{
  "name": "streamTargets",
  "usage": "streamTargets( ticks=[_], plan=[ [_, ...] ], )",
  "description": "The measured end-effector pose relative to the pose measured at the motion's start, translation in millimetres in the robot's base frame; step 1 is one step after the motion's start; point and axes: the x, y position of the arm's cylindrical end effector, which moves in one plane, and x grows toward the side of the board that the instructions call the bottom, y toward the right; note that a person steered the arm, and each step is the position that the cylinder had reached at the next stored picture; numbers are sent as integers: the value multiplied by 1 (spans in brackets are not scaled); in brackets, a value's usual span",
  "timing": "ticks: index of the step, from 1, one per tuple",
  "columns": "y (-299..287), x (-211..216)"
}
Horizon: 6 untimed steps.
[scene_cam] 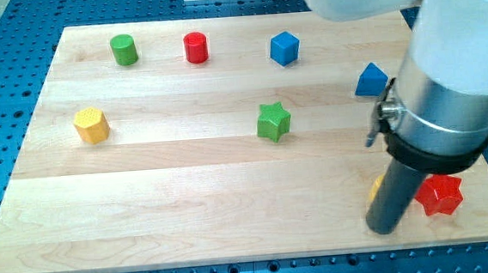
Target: Put the blue triangle to the right of the green star
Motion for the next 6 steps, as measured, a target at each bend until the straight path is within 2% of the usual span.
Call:
streamTargets(
  ticks=[1, 2, 3, 4, 6],
  plan=[
    [-16, 2],
    [-68, -38],
    [-50, -89],
    [28, -126],
    [133, -210]
  ],
)
